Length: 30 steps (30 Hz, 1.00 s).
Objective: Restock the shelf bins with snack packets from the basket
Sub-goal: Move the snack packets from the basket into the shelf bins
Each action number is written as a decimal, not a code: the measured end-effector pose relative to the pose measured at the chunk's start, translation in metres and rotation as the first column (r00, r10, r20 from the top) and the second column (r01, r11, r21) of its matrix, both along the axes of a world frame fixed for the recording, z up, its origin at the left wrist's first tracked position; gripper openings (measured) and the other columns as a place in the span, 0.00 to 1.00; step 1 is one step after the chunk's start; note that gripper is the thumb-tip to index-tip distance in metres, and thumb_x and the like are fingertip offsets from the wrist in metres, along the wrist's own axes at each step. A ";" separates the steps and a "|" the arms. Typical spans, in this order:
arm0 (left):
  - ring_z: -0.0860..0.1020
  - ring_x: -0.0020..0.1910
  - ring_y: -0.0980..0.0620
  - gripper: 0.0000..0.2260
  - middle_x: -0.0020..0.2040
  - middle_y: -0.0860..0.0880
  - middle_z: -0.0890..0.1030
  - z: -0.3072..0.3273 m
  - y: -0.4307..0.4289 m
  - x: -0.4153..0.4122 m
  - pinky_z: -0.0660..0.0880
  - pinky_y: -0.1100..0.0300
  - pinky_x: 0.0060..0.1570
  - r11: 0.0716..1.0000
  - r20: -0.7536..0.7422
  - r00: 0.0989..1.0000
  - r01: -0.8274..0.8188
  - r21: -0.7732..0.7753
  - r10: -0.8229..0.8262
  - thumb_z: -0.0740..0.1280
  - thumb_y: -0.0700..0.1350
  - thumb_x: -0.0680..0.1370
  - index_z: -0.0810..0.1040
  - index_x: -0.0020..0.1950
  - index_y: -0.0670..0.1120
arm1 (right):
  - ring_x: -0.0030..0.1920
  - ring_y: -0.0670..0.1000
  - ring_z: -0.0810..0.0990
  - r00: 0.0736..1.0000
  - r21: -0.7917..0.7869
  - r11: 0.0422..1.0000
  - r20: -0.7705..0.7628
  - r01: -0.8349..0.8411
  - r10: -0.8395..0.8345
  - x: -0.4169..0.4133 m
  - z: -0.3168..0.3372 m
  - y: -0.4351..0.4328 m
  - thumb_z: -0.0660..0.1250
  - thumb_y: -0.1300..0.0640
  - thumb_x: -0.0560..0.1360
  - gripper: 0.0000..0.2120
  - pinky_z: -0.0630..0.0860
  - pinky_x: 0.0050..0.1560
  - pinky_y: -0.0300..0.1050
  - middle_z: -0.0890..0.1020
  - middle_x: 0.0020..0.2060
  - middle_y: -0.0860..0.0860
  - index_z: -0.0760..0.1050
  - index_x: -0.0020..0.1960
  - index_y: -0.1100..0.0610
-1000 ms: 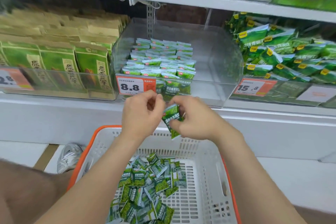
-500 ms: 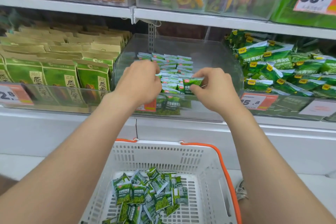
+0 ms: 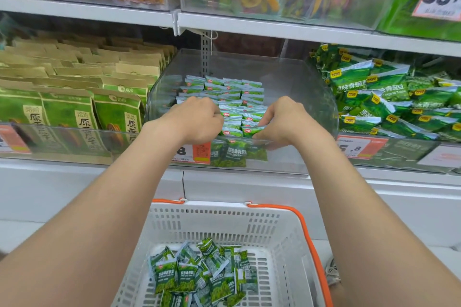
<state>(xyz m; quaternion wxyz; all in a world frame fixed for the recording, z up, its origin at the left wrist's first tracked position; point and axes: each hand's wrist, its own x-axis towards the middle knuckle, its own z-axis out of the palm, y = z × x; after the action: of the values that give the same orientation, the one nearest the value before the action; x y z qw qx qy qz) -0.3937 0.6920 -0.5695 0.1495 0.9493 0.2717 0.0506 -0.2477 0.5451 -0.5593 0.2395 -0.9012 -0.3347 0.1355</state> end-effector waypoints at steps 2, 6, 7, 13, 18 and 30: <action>0.79 0.43 0.40 0.15 0.40 0.44 0.81 -0.001 0.000 -0.001 0.81 0.42 0.48 1.000 0.012 1.000 -0.009 -0.002 0.009 0.54 0.45 0.78 0.80 0.43 0.43 | 0.34 0.56 0.86 0.999 -0.025 0.998 -0.002 0.052 -0.053 0.000 0.000 -0.001 0.84 0.52 0.67 0.19 0.86 0.37 0.53 0.72 0.46 0.54 0.79 0.51 0.57; 0.79 0.59 0.39 0.16 0.60 0.45 0.83 -0.005 -0.014 -0.002 0.76 0.44 0.60 0.978 0.172 0.985 -0.041 0.206 0.005 0.58 0.46 0.82 0.82 0.62 0.47 | 0.41 0.56 0.86 0.997 0.050 0.997 0.033 0.065 -0.067 0.002 -0.004 -0.008 0.84 0.48 0.66 0.23 0.85 0.46 0.53 0.74 0.46 0.54 0.78 0.52 0.58; 0.79 0.62 0.40 0.16 0.63 0.45 0.83 -0.007 -0.019 -0.003 0.73 0.45 0.63 0.964 0.232 0.973 -0.046 0.263 -0.017 0.59 0.45 0.81 0.81 0.64 0.47 | 0.48 0.55 0.83 0.997 0.108 0.993 0.057 0.036 -0.042 0.001 -0.006 -0.011 0.83 0.48 0.68 0.21 0.82 0.49 0.50 0.75 0.45 0.52 0.78 0.53 0.57; 0.74 0.51 0.41 0.08 0.50 0.46 0.78 -0.035 -0.066 -0.020 0.72 0.45 0.50 0.918 0.665 0.704 -0.045 0.394 -0.251 0.66 0.36 0.75 0.80 0.53 0.43 | 0.28 0.48 0.73 0.904 0.665 0.711 0.416 -0.230 -0.098 -0.043 -0.027 -0.041 0.65 0.61 0.71 0.05 0.71 0.35 0.47 0.70 0.22 0.44 0.79 0.43 0.53; 0.72 0.41 0.40 0.05 0.40 0.44 0.74 -0.096 -0.096 -0.033 0.69 0.47 0.37 0.899 0.618 0.720 0.022 0.437 -0.317 0.68 0.35 0.71 0.75 0.43 0.42 | 0.25 0.50 0.61 0.821 0.602 0.644 0.567 -0.473 0.073 -0.068 -0.078 -0.057 0.62 0.61 0.67 0.04 0.65 0.26 0.46 0.63 0.23 0.45 0.74 0.35 0.57; 0.80 0.41 0.48 0.08 0.41 0.49 0.81 -0.225 -0.099 -0.070 0.80 0.52 0.45 0.952 -0.370 0.889 0.186 -0.242 -0.268 0.63 0.46 0.81 0.77 0.43 0.48 | 0.42 0.57 0.80 0.878 -0.522 0.706 -0.268 -0.478 0.396 -0.056 -0.289 -0.087 0.62 0.60 0.78 0.09 0.80 0.47 0.50 0.82 0.40 0.56 0.79 0.43 0.60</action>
<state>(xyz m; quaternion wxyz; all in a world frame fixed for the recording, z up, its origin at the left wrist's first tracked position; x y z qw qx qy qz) -0.4633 0.5932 -0.7942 0.1904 0.9450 0.1869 -0.1892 -0.3041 0.4581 -0.8482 -0.0601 -0.8136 -0.4651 0.3437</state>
